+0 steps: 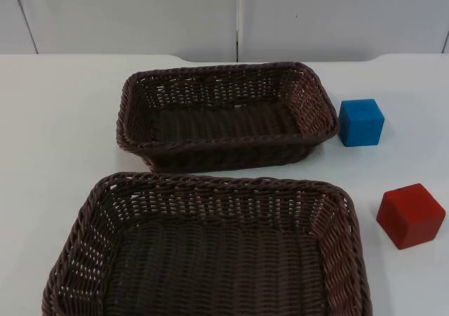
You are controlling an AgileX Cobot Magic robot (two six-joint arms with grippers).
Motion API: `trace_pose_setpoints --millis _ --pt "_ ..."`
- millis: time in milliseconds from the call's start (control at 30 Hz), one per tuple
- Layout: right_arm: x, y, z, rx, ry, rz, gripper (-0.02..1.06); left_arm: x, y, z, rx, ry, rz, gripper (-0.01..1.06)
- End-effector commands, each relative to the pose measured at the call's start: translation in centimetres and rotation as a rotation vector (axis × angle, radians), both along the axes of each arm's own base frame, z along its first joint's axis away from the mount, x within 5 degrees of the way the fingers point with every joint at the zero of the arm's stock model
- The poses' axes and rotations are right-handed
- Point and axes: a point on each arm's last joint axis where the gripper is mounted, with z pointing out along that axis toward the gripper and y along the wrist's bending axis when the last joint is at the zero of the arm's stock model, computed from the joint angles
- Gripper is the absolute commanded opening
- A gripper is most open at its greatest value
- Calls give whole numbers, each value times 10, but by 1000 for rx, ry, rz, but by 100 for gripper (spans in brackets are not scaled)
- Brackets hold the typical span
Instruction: Pick up one cube with the left hand and place it into the upper basket. Pick up one cube with the right hand and place it into the lower basket.
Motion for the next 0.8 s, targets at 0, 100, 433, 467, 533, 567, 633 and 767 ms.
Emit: trace_pose_setpoints --millis 0,100,433,467,533,567,633,767 --pt "0 0 0 -15 -14 -1 105 0 0 -1 -5 -3 5 105" --pt "0 0 0 -54 -14 25 105 0 0 -1 -5 -3 5 105" --pt "0 1 0 -107 -14 61 105 0 0 -1 -5 -3 5 105" --pt "0 1 0 -107 -14 61 105 0 0 -1 -5 -3 5 105" --pt "0 1 -1 -106 -12 61 105 0 0 -1 -5 -3 5 105" --pt "0 1 -1 -106 -12 61 105 0 0 -1 -5 -3 5 105" --pt "0 1 -1 -106 -12 61 105 0 0 -1 -5 -3 5 105" --pt "0 1 -1 -106 -12 61 105 0 0 -1 -7 -3 4 105"
